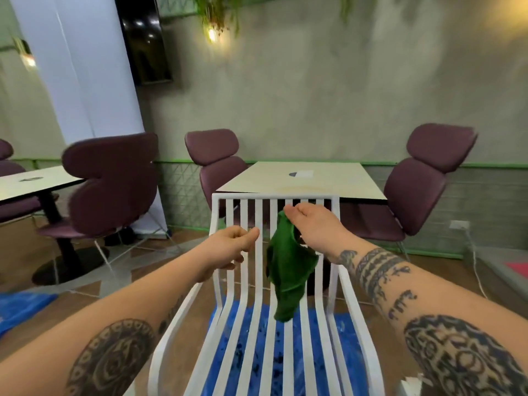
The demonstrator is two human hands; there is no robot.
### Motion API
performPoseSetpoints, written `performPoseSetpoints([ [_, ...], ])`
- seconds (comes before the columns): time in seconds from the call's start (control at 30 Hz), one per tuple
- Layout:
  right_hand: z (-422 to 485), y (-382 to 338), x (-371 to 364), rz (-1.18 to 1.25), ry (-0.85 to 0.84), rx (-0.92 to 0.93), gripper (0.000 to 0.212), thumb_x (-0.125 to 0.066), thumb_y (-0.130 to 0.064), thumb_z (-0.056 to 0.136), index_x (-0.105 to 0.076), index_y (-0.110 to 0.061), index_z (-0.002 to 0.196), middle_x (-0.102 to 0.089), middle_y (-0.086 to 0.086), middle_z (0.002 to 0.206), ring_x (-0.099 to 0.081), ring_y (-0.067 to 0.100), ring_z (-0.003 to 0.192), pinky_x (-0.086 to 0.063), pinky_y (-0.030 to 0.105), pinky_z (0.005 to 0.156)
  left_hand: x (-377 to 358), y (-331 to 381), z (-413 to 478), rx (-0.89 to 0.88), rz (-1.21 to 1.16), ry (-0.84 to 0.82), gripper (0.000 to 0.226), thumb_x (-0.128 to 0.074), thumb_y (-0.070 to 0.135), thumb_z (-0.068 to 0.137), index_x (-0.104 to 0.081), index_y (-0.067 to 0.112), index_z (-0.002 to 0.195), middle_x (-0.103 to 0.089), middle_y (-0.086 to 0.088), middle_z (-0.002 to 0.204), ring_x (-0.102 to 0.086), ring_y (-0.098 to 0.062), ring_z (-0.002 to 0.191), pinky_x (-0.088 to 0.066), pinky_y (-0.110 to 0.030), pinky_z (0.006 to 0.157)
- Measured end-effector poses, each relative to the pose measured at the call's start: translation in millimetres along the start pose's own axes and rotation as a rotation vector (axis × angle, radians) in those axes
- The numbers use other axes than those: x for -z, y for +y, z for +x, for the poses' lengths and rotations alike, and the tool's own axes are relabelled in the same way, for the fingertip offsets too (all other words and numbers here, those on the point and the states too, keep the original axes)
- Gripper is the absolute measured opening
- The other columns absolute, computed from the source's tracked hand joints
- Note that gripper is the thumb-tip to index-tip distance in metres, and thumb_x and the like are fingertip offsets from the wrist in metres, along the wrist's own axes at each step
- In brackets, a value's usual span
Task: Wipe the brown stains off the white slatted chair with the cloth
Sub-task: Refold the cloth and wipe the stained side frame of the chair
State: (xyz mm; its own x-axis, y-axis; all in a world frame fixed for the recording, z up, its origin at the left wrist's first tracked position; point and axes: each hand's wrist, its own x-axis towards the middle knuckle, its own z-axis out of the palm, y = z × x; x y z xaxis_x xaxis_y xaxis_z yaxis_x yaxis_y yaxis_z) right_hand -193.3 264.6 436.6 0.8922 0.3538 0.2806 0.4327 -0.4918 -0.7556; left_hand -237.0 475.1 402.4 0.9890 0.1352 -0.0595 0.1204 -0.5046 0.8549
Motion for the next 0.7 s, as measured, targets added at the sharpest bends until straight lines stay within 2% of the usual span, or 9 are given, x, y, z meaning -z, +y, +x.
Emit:
performPoseSetpoints([
  [0.13,-11,0,2,-0.106,-0.105,-0.061,0.050,-0.048,-0.055,0.100,-0.052,-0.015,0.070,-0.048,0.003,0.065,-0.048,0.017,0.060,-0.040,0.032,0.060,-16,22,-15,-0.112,-0.069,-0.107,0.041,-0.070,0.053,0.088,-0.061,0.028,0.119,-0.067,0.005,0.117,-0.065,-0.014,0.108,-0.057,-0.039,0.090],
  [0.23,-19,0,1,-0.068,-0.146,-0.149,0.050,-0.055,-0.056,0.096,-0.059,-0.012,0.073,-0.053,0.001,0.064,-0.050,0.015,0.058,-0.041,0.028,0.056,-39,27,-20,-0.131,-0.134,-0.200,0.060,-0.076,0.052,0.083,-0.054,0.026,0.133,-0.065,0.005,0.127,-0.064,-0.014,0.115,-0.056,-0.035,0.088],
  [0.3,-25,-3,2,0.026,-0.210,-0.213,0.050,-0.056,-0.057,0.095,-0.061,-0.012,0.075,-0.056,0.001,0.062,-0.054,0.016,0.057,-0.044,0.027,0.056,-49,26,-22,-0.132,-0.152,-0.213,0.068,-0.076,0.052,0.081,-0.050,0.026,0.138,-0.063,0.004,0.129,-0.064,-0.015,0.116,-0.055,-0.039,0.093],
  [0.37,-27,-5,8,0.095,-0.251,-0.236,0.053,-0.055,-0.058,0.095,-0.069,-0.009,0.084,-0.067,0.003,0.065,-0.066,0.017,0.060,-0.052,0.028,0.058,-52,25,-23,-0.146,-0.157,-0.239,0.054,-0.073,0.046,0.087,-0.054,0.023,0.133,-0.069,0.000,0.122,-0.067,-0.018,0.112,-0.055,-0.044,0.098],
  [0.43,-26,-6,17,0.117,-0.255,-0.222,0.055,-0.056,-0.060,0.094,-0.072,-0.007,0.090,-0.074,0.004,0.072,-0.072,0.016,0.065,-0.056,0.027,0.062,-48,25,-25,-0.171,-0.172,-0.291,0.034,-0.068,0.040,0.094,-0.062,0.018,0.119,-0.074,-0.003,0.112,-0.070,-0.020,0.106,-0.055,-0.045,0.098],
  [0.53,-22,-9,32,-0.035,-0.215,-0.087,0.058,-0.057,-0.067,0.088,-0.066,-0.010,0.081,-0.068,0.001,0.071,-0.064,0.009,0.059,-0.048,0.014,0.052,-33,27,-26,-0.229,-0.198,-0.269,0.016,-0.060,0.031,0.101,-0.064,0.015,0.099,-0.072,-0.003,0.094,-0.070,-0.022,0.093,-0.057,-0.045,0.093],
  [0.57,-21,-10,37,-0.104,-0.224,-0.040,0.055,-0.059,-0.067,0.087,-0.064,-0.013,0.078,-0.065,-0.001,0.070,-0.060,0.008,0.058,-0.045,0.013,0.050,-27,29,-27,-0.238,-0.208,-0.238,0.015,-0.058,0.028,0.102,-0.064,0.016,0.096,-0.071,-0.003,0.091,-0.069,-0.023,0.091,-0.057,-0.045,0.092],
  [0.63,-19,-13,44,-0.182,-0.321,-0.002,0.045,-0.067,-0.064,0.083,-0.065,-0.019,0.077,-0.064,-0.004,0.070,-0.059,0.008,0.062,-0.045,0.019,0.057,-18,34,-28,-0.254,-0.215,-0.192,0.015,-0.055,0.026,0.104,-0.067,0.020,0.098,-0.073,-0.003,0.093,-0.070,-0.025,0.094,-0.058,-0.044,0.091],
  [0.7,-16,-18,48,-0.217,-0.421,-0.007,0.039,-0.073,-0.061,0.080,-0.067,-0.022,0.079,-0.068,-0.003,0.074,-0.064,0.011,0.068,-0.048,0.026,0.063,-13,40,-29,-0.287,-0.203,-0.151,0.017,-0.052,0.024,0.105,-0.067,0.022,0.098,-0.073,0.002,0.087,-0.069,-0.019,0.088,-0.057,-0.039,0.086],
])
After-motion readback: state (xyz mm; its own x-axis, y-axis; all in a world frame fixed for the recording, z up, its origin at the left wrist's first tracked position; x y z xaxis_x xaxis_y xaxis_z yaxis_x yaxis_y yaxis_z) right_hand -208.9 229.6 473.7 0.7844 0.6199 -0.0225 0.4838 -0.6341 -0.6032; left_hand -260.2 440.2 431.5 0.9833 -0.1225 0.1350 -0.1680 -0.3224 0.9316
